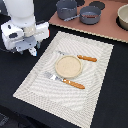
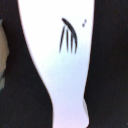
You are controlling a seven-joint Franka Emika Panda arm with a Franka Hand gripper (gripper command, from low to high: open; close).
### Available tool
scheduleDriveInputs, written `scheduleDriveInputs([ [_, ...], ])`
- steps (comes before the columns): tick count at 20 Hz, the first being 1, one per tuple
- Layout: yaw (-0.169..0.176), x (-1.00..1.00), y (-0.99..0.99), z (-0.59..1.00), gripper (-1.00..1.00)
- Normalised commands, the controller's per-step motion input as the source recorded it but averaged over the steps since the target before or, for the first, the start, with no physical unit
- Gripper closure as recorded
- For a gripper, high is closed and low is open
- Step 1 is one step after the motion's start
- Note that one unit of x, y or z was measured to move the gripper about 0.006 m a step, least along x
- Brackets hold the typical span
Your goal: Place the fish, sausage, and tomato into the frying pan.
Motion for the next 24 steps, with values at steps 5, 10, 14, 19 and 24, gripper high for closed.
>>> scheduleDriveInputs([
  [5, 0.0, -0.37, 0.06, -0.35, 1.0],
  [10, 0.0, -0.21, 0.08, -0.31, 1.0],
  [14, 0.0, -0.04, 0.04, -0.17, 1.0],
  [19, 0.0, 0.04, 0.0, 0.24, 1.0],
  [24, -0.012, 0.36, 0.1, 1.0, 1.0],
])
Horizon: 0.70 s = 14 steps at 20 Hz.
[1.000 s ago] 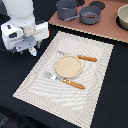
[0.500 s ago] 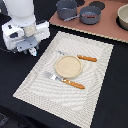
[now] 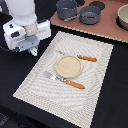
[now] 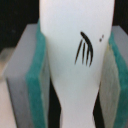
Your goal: Place the fish, sausage, and tomato into the frying pan.
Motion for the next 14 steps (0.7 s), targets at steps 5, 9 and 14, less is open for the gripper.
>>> scheduleDriveInputs([
  [5, -0.034, 0.85, 0.41, 1.0, 1.0],
  [9, -0.017, 0.96, 0.49, 1.0, 1.0],
  [14, 0.0, 1.0, 0.57, 1.0, 1.0],
])
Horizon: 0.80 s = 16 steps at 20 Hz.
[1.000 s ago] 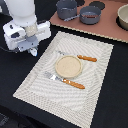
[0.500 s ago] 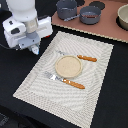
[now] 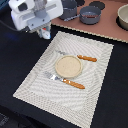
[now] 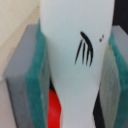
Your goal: Place the fish, sausage, and tomato into the frying pan.
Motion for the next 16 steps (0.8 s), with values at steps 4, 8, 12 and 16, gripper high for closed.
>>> scheduleDriveInputs([
  [4, 0.0, 0.99, 0.6, 0.97, 1.0],
  [8, 0.0, 0.89, 0.62, 0.68, 1.0],
  [12, 0.0, 0.84, 0.62, 0.54, 1.0],
  [16, 0.0, 0.82, 0.64, 0.42, 1.0],
])
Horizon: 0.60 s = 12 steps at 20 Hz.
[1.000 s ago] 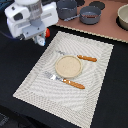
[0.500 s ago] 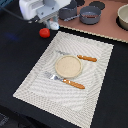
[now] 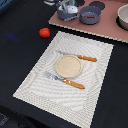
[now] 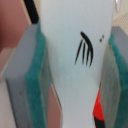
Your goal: Place the fish, sausage, and tomato into the frying pan.
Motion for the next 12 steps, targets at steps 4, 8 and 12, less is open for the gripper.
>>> scheduleDriveInputs([
  [4, 0.0, 0.81, 0.65, 0.39, 1.0],
  [8, 0.0, 0.78, 0.68, 0.36, 1.0],
  [12, 0.0, 0.72, 0.74, 0.27, 1.0],
])
